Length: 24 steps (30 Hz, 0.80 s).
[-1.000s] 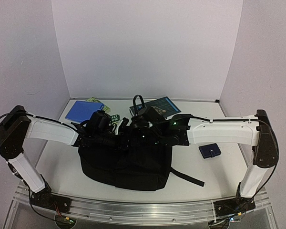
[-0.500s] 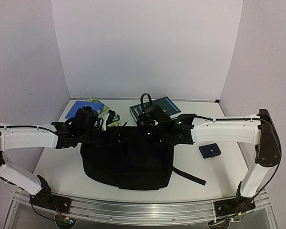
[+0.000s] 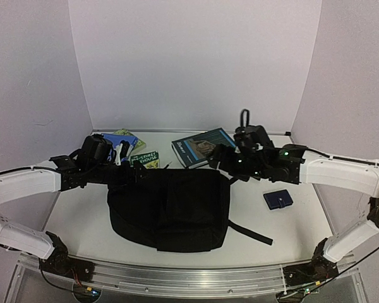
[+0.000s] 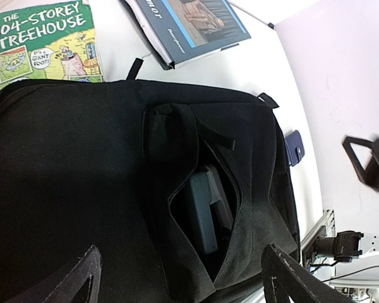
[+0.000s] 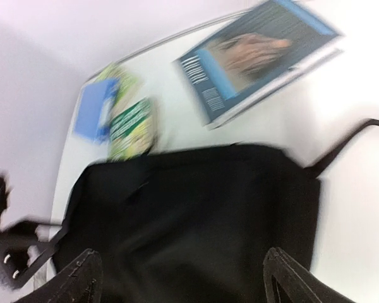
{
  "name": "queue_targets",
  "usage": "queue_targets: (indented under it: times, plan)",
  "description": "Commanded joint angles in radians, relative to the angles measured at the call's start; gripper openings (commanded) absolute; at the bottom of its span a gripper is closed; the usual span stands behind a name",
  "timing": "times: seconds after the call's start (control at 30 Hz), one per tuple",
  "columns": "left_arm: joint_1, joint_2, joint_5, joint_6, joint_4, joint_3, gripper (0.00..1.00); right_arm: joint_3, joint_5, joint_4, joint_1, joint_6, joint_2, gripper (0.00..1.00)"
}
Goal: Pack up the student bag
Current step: Pick up the personal item from the center of the board.
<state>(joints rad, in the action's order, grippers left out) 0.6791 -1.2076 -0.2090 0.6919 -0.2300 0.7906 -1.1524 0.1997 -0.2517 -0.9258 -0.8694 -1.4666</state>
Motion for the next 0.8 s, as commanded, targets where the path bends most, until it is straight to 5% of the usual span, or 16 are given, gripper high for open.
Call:
queue_targets:
  times: [0.0, 0.3, 0.77]
  plan:
    - [-0.022, 0.018, -0.021, 0.007, -0.011, 0.013, 0.89, 0.168, -0.019, -0.017, 0.163, -0.060, 0.129, 0.92]
    - [-0.035, 0.009, -0.042, 0.030, 0.030, -0.015, 0.90, 0.493, -0.180, -0.004, 0.590, -0.126, 0.297, 0.86]
    - [-0.041, 0.011, -0.067, 0.033, 0.050, -0.033, 0.91, 0.713, -0.171, 0.095, 0.787, -0.240, 0.303, 0.65]
